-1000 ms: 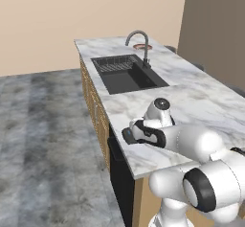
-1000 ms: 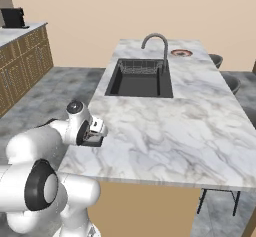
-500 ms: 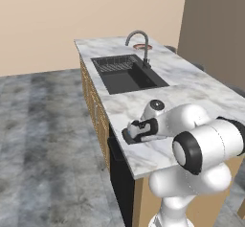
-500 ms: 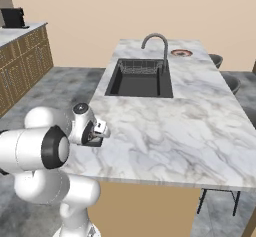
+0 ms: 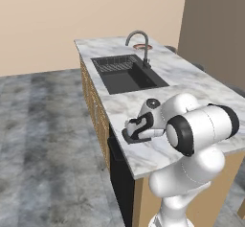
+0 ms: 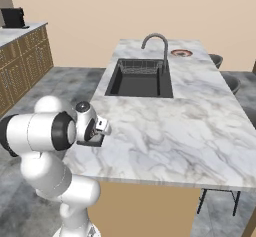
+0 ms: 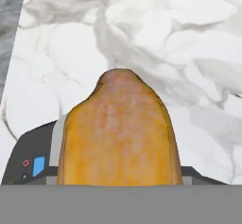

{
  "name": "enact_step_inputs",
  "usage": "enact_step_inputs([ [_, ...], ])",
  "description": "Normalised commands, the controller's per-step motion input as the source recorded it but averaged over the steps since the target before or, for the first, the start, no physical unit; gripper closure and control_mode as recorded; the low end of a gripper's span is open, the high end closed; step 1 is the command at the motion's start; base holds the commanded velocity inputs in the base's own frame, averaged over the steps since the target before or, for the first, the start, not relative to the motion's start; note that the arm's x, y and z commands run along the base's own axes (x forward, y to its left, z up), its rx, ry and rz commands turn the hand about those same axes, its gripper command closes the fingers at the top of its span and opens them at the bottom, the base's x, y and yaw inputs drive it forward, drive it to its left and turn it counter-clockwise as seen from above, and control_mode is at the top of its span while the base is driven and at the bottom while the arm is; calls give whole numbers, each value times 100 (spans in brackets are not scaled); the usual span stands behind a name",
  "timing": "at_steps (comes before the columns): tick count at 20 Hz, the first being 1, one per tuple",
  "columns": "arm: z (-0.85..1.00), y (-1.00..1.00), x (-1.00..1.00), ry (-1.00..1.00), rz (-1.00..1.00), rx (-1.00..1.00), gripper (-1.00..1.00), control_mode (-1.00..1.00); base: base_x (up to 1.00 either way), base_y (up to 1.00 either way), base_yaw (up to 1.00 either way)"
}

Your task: Take the chicken drumstick from the fridge and place it on the digital scale on the counter by the fridge. Wait a few seconds for a reading, then move it to the plate on the dining counter.

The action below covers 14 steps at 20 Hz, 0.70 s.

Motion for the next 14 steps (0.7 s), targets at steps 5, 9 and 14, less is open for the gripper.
enact_step_inputs([
  [5, -24, 0, 2, 0, -1, 0, -100, -100, 0, 0, 0],
  [9, -3, 0, -13, 0, -2, 0, -100, -100, 0, 0, 0],
  [14, 0, 0, -22, 0, -2, 0, -100, -100, 0, 0, 0],
])
